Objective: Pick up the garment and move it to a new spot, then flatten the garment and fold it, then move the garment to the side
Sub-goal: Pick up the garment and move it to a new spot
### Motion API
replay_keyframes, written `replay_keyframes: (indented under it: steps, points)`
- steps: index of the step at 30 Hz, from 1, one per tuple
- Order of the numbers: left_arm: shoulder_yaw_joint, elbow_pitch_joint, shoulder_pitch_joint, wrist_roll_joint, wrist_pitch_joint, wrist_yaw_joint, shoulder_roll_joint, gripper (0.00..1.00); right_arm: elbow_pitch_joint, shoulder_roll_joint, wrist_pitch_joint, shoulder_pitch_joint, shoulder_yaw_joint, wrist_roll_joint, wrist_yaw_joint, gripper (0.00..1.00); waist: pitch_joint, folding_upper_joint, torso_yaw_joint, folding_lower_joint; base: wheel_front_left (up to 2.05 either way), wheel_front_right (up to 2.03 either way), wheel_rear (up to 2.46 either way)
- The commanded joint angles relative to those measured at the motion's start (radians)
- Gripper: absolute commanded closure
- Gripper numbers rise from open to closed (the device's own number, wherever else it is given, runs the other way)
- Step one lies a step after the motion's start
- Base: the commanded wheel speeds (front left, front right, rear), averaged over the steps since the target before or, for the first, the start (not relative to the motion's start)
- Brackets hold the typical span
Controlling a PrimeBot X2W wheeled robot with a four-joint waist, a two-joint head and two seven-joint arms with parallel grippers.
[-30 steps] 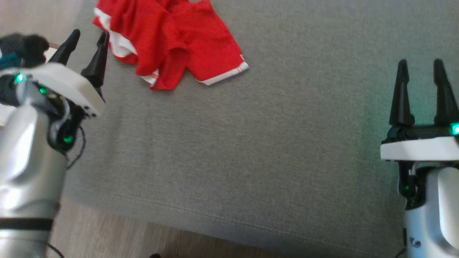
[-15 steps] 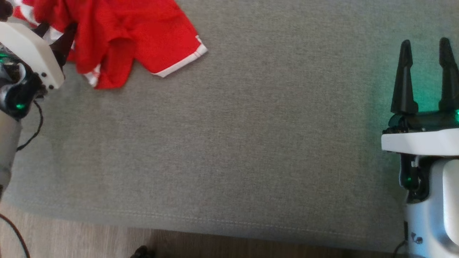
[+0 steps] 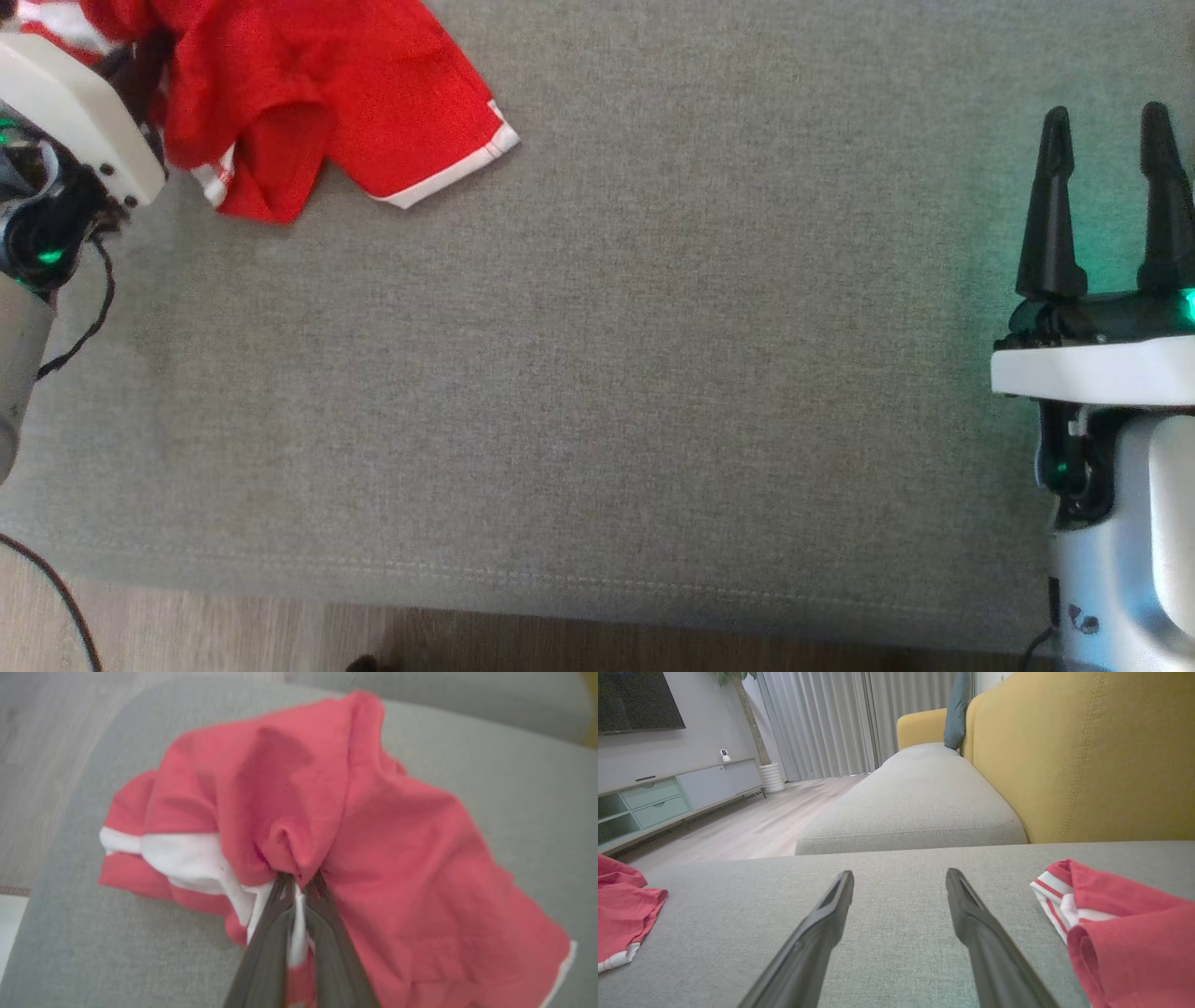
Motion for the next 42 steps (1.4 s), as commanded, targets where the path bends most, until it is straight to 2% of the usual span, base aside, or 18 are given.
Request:
replay_keyframes:
  steps: [1, 5, 14, 17, 23, 29, 31, 35, 41, 42]
  points:
    - [0.036, -0.033, -0.039, -0.024, -0.046, 0.001, 0.062, 1.0, -0.021, -0.001, -0.016, -0.016, 0.025, 0.009, 0.007, 0.0, -0.029, 0.0, 0.004, -0.0001, 0.0, 0.0, 0.0]
    - [0.028, -0.079, -0.039, -0.053, -0.141, 0.001, 0.062, 1.0, 0.013, -0.001, -0.032, -0.011, 0.032, 0.027, 0.007, 0.0, -0.084, 0.0, 0.007, -0.0001, 0.0, 0.0, 0.0]
    - [0.002, -0.202, -0.017, -0.063, -0.254, 0.001, 0.067, 1.0, 0.089, -0.001, -0.066, 0.009, 0.046, 0.07, 0.007, 0.0, -0.21, 0.0, -0.013, -0.0001, 0.0, 0.0, 0.0]
    - [-0.002, -0.259, -0.003, -0.055, -0.275, 0.023, 0.051, 1.0, 0.109, -0.001, -0.076, 0.016, 0.042, 0.084, 0.007, 0.0, -0.247, 0.0, -0.029, -0.0001, 0.0, 0.0, 0.0]
    - [-0.006, -0.406, 0.043, -0.056, -0.305, 0.116, -0.013, 1.0, 0.134, -0.001, -0.089, 0.026, 0.047, 0.103, 0.007, 0.0, -0.307, 0.0, -0.07, -0.0001, 0.0, 0.0, 0.0]
    - [-0.037, -0.508, 0.093, -0.004, -0.349, 0.262, -0.089, 1.0, 0.142, -0.001, -0.096, 0.035, 0.085, 0.131, 0.007, 0.0, -0.329, 0.0, -0.129, -0.0001, 0.0, 0.0, 0.0]
    - [-0.071, -0.512, 0.104, 0.04, -0.359, 0.314, -0.12, 1.0, 0.142, -0.001, -0.098, 0.045, 0.102, 0.139, 0.007, 0.0, -0.331, 0.0, -0.148, -0.0001, 0.0, 0.0, 0.0]
    - [-0.122, -0.492, 0.137, 0.078, -0.379, 0.383, -0.212, 1.0, 0.126, -0.001, -0.1, 0.073, 0.145, 0.141, 0.007, 0.0, -0.321, 0.0, -0.191, -0.0001, 0.0, 0.0, 0.0]
    - [-0.181, -0.396, 0.171, 0.124, -0.408, 0.439, -0.343, 1.0, 0.094, -0.001, -0.101, 0.106, 0.187, 0.152, 0.007, 0.0, -0.29, 0.0, -0.245, -0.0001, 0.0, 0.0, 0.0]
    - [-0.194, -0.375, 0.176, 0.131, -0.411, 0.437, -0.36, 0.76, 0.09, -0.001, -0.101, 0.107, 0.193, 0.156, 0.007, 0.0, -0.284, 0.0, -0.252, -0.0001, 0.0, 0.0, 0.0]
